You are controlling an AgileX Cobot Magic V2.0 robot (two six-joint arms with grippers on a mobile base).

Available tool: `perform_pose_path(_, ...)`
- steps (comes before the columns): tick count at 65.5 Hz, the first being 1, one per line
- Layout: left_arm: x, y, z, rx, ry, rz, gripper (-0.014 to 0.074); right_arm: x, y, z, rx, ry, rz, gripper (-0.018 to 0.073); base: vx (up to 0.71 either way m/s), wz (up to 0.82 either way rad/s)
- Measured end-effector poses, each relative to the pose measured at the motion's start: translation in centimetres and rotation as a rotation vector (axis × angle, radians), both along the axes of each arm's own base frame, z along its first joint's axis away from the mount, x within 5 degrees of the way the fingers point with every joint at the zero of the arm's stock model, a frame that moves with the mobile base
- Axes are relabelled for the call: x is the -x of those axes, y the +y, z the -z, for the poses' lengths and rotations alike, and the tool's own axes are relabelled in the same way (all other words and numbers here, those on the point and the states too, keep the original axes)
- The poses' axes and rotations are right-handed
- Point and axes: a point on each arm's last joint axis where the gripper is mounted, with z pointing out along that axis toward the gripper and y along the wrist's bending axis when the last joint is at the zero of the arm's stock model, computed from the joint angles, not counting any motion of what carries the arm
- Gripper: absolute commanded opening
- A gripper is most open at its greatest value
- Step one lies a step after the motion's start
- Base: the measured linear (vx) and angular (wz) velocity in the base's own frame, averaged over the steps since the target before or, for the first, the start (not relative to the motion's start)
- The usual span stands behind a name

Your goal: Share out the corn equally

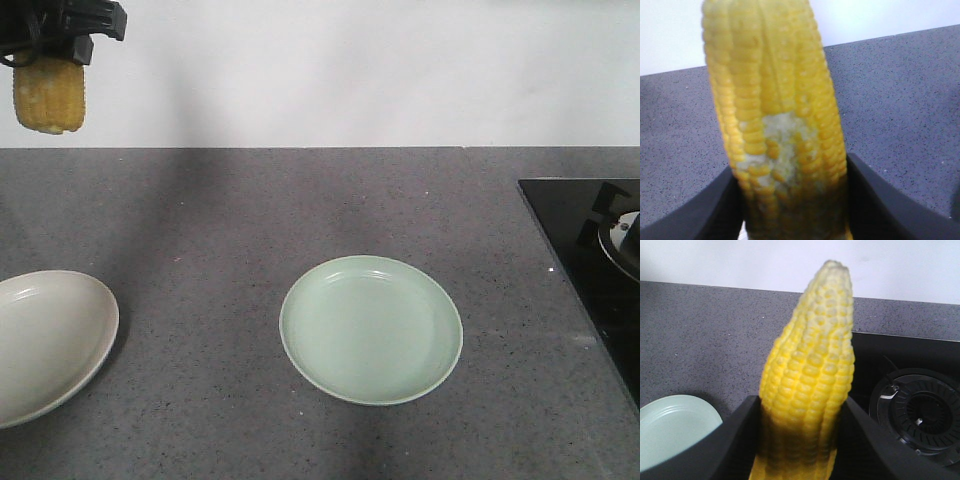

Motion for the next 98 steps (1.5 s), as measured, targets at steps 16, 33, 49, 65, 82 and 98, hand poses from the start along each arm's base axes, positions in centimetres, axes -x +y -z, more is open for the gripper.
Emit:
perform_pose_path(16,0.0,0.0,0.0,0.0,0.0,0.0,0.0111,0.0,0.0,0.0,0.0,0.0,0.0,0.0172,0.0,0.0)
perform_pose_path(33,0.0,0.0,0.0,0.0,0.0,0.0,0.0111,0.0,0.0,0.0,0.0,0.0,0.0,0.0172,0.0,0.0)
perform_pose_path(49,0.0,0.0,0.0,0.0,0.0,0.0,0.0111,0.0,0.5,-0.2,-0.054,-0.018,-0.03,0.0172,0.0,0.0)
perform_pose_path(65,0.0,0.0,0.0,0.0,0.0,0.0,0.0111,-1.0,2.3,-0.1,-0.198,-0.046,-0.251,0.0172,0.0,0.0)
perform_pose_path(82,0.0,0.0,0.0,0.0,0.0,0.0,0.0111,-4.5,5.4,3.2,-0.185,0.096,-0.391,0.0172,0.0,0.0)
perform_pose_path(98,0.0,0.0,0.0,0.0,0.0,0.0,0.0111,-7.6,11.3,8.5,-0.057,0.327,-0.484,0.0172,0.0,0.0)
